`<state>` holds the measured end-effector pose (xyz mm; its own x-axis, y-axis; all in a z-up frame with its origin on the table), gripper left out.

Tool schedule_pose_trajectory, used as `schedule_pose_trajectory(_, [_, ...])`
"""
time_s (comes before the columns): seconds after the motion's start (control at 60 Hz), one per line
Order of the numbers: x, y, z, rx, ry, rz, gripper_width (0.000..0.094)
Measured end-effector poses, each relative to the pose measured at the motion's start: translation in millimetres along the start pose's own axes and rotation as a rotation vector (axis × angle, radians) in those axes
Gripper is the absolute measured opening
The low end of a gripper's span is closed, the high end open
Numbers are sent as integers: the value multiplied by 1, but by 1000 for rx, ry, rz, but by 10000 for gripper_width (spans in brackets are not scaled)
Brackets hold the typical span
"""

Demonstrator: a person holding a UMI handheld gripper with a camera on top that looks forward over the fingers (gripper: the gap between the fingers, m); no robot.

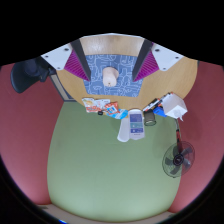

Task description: Arrange mouse

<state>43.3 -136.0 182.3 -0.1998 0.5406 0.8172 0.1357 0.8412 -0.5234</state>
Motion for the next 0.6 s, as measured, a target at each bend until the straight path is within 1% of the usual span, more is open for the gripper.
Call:
schedule_pose_trajectory(0.167, [-4,-69,10,-43,-1,-11,846])
schedule_pose_trajectory(0.283, [-8,-105,17,-64,1,-19,843])
schedule_pose_trajectory(0.433, [-8,-136,24,-78,-7,-39,842])
schedule_pose_trajectory(0.6, [-4,-153,28,-86,-16,-53,841])
Point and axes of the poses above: the point between the fingertips, and its own axes, seen from behind it with the camera up: z to the left, x up, y forward, the way the camera looks, the point moved 3 cm from there along -y, backward, against the way the camera looks, and after that the axes turned 11 degrees about -y, right-handed, at the moved point
